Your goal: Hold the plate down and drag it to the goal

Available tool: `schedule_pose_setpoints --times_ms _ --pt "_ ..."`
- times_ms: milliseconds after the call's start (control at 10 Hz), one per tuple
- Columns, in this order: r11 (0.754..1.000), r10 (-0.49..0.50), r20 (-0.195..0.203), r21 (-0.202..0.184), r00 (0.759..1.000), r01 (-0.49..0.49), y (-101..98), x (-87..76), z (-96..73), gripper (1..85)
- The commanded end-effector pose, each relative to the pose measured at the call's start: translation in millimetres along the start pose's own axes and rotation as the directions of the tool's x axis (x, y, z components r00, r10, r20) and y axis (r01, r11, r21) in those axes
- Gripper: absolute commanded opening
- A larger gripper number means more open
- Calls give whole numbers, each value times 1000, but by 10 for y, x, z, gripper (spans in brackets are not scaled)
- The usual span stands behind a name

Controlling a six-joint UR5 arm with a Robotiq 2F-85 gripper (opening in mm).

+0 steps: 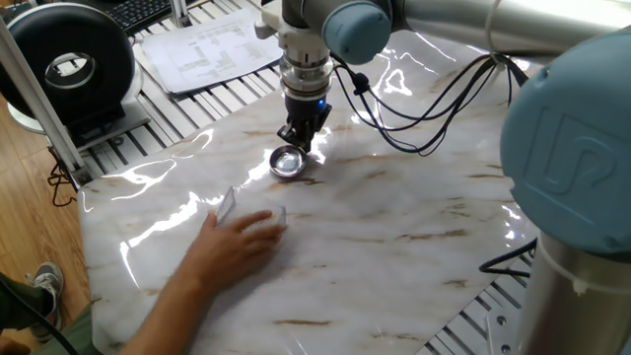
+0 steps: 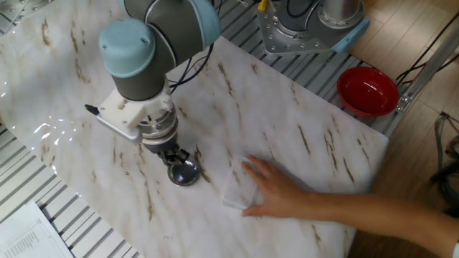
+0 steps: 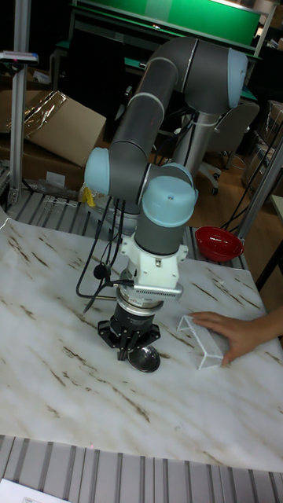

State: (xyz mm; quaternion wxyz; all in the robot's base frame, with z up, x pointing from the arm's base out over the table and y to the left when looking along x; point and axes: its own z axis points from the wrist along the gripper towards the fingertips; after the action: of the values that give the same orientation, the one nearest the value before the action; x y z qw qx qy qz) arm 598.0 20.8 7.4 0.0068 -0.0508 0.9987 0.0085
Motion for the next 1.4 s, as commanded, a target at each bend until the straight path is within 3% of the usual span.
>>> schedule_pose_setpoints --times_ms 0,300,900,1300 --pt "1000 18 33 -2 999 -18 159 -57 -13 13" --pt "999 29 50 14 998 -30 308 -85 22 13" --pt "998 56 64 -6 996 -56 678 -83 39 13" --pt "1000 17 27 8 999 -18 907 47 9 13"
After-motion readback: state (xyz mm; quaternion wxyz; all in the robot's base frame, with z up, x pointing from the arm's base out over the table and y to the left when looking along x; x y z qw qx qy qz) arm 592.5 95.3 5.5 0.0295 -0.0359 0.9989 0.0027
